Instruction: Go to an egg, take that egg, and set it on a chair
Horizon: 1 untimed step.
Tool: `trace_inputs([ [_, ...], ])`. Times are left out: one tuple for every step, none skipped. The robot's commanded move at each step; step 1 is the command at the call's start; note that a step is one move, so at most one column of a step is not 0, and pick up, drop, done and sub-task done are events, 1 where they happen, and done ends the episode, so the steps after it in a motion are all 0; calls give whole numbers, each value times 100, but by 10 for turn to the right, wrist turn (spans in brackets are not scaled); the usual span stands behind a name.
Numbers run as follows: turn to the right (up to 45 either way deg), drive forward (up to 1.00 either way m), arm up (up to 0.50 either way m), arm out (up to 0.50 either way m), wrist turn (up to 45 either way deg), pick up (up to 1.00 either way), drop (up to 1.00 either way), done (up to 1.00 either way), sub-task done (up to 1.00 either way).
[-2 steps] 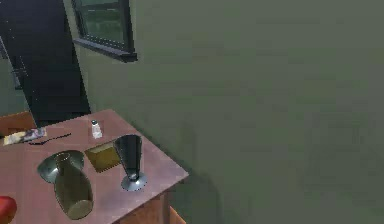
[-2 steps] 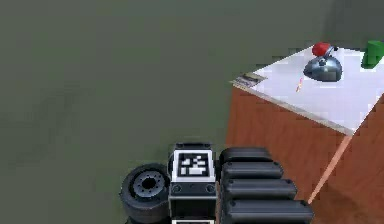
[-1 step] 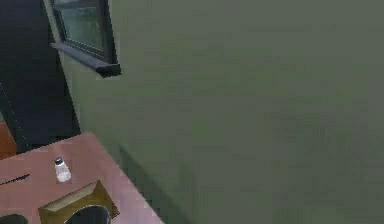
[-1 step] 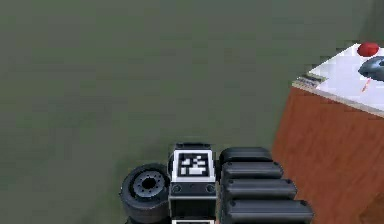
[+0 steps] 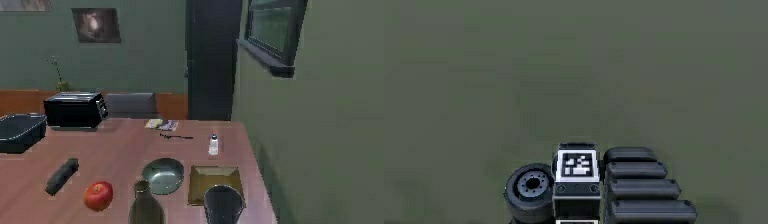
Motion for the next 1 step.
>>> trace_inputs([
  [-150, 0, 0, 0, 0, 0, 0, 0, 0],
])
